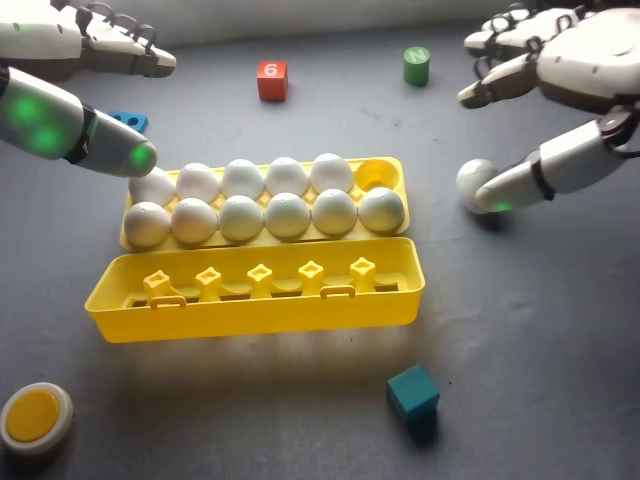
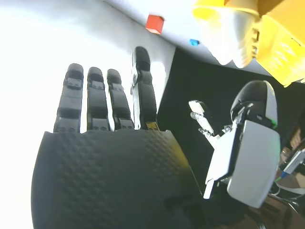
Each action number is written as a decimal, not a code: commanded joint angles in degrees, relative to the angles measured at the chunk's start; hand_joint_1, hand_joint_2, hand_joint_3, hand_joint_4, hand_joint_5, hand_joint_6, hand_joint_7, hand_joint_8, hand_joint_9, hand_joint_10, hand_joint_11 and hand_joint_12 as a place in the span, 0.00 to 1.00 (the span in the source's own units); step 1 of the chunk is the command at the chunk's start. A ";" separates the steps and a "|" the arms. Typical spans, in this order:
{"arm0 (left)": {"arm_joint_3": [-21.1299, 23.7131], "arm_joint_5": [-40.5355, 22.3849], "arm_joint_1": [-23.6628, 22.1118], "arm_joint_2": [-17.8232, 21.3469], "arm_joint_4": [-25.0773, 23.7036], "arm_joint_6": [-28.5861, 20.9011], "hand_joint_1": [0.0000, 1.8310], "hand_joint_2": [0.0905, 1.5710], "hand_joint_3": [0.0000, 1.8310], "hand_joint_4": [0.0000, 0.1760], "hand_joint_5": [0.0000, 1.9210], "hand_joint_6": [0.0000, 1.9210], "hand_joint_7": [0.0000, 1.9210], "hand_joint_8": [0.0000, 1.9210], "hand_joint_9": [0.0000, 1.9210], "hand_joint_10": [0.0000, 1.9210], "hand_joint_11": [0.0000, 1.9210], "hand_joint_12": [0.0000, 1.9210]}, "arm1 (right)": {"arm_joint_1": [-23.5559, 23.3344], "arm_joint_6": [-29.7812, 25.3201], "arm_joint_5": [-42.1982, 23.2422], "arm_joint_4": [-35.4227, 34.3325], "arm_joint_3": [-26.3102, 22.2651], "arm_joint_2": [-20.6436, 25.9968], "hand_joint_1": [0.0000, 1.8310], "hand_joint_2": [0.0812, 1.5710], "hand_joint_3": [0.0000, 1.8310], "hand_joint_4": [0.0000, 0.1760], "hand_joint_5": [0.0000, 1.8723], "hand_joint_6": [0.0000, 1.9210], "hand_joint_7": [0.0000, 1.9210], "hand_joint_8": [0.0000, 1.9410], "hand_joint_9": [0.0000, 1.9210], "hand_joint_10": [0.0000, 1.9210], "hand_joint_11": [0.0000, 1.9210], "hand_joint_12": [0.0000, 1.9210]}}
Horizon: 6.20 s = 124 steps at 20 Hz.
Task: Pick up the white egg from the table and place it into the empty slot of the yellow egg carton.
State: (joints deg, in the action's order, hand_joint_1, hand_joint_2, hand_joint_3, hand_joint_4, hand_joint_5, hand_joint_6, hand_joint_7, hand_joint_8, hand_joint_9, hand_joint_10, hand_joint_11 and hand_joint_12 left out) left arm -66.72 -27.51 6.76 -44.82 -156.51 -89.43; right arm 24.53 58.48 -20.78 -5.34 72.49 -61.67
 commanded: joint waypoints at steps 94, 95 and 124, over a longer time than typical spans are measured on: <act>0.46 5.99 -0.84 -0.84 0.03 0.05 0.00 0.70 0.00 0.00 0.01 0.00 0.01 0.00 0.00 0.00 0.00 0.00 | -10.14 -25.73 5.45 35.40 17.54 -20.56 0.51 0.66 0.00 0.00 0.42 0.10 0.02 0.00 0.00 0.00 0.00 0.00; 0.46 5.99 -0.85 -0.84 0.03 0.05 0.00 0.70 0.00 0.00 0.03 0.01 0.03 0.01 0.02 0.01 0.01 0.00 | -10.22 -25.18 5.41 35.40 17.56 -20.78 0.48 0.66 0.00 0.00 0.41 0.04 0.03 0.00 0.00 0.00 0.00 0.00; 0.05 5.59 -0.54 -0.72 0.02 0.05 0.00 0.70 0.00 0.00 0.02 0.01 0.01 0.00 0.01 0.00 0.01 0.00 | -11.15 -21.76 6.59 31.52 -12.64 11.48 0.00 0.89 0.01 0.00 0.07 0.00 0.06 0.00 0.04 0.00 0.00 0.12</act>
State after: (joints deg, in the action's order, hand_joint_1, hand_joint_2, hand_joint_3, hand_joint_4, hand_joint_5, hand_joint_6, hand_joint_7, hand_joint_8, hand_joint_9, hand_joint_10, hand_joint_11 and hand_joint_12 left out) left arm -66.54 -26.83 6.68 -45.54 -156.75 -89.43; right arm 13.87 36.84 -8.69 26.68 58.94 -49.91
